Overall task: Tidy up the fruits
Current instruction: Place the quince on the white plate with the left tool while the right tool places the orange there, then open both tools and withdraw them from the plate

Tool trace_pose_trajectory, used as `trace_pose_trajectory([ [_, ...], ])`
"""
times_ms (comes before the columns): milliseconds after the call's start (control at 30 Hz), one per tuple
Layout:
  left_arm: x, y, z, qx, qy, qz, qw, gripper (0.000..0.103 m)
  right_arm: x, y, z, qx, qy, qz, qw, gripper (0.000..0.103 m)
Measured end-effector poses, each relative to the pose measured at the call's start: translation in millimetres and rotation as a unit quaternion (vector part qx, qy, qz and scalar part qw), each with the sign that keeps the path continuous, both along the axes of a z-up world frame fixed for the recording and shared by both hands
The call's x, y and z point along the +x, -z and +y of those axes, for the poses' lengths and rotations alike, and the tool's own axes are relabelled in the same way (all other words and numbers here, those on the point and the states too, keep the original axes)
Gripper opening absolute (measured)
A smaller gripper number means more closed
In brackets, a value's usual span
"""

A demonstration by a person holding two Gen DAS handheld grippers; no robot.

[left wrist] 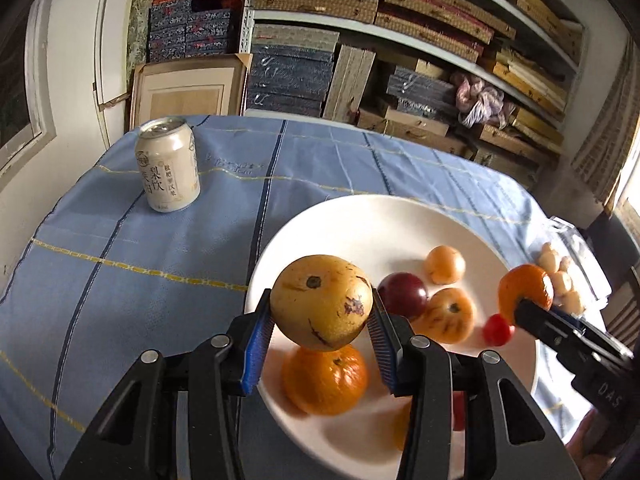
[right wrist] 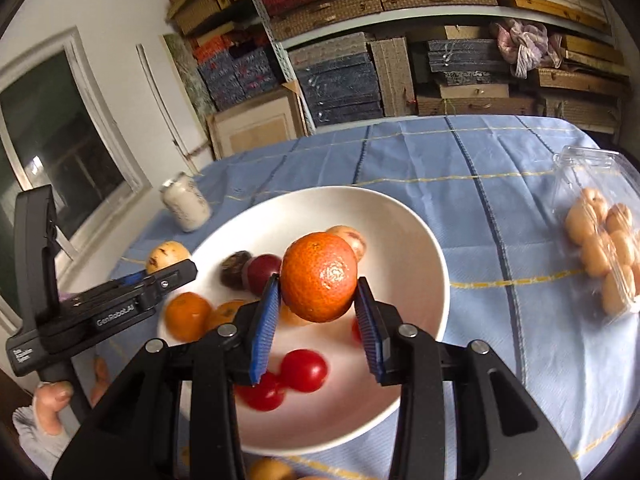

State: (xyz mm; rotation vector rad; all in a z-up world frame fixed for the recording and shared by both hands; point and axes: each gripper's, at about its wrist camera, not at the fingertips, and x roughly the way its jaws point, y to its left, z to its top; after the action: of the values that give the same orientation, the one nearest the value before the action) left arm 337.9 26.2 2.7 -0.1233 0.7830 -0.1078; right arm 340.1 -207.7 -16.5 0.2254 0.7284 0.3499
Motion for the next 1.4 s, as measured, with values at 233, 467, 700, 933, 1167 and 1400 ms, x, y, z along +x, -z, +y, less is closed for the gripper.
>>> trace_pose_trajectory([
  [233, 5, 9, -3, 0.013, 0.002, 0.006, 0.9999, 0.046, 14, 16, 1, -0.018, 0.004, 0.011, 1.0, 0.037],
  [467, 5, 11, -6, 0.018, 0.003, 0.007, 0.9998, 0.047, 12, 19, 2, -0.021, 0.002, 0.006, 1.0, 0.038],
  [700, 1, 9, -9, 0.035, 0.0, -0.004, 0.9994, 0.047, 10, 20, 1, -0.024, 0.004, 0.005, 1.0, 0.038],
  [933, -1, 4, -9, 0.031, -0.005, -0.01, 0.9994, 0.06, 7, 17, -1, -0.019, 0.004, 0.002, 1.0, 0.043],
  [1167, -4, -1, -7, 0.025, -0.008, -0.014, 0.9995, 0.073, 4, 13, -5, -0.015, 0.007, -0.002, 1.0, 0.055],
  [1400, -12, -18, -2, 0.006, -0.015, -0.032, 0.9994, 0.077, -2, 3, -8, 0.003, 0.009, -0.011, 1.0, 0.071],
])
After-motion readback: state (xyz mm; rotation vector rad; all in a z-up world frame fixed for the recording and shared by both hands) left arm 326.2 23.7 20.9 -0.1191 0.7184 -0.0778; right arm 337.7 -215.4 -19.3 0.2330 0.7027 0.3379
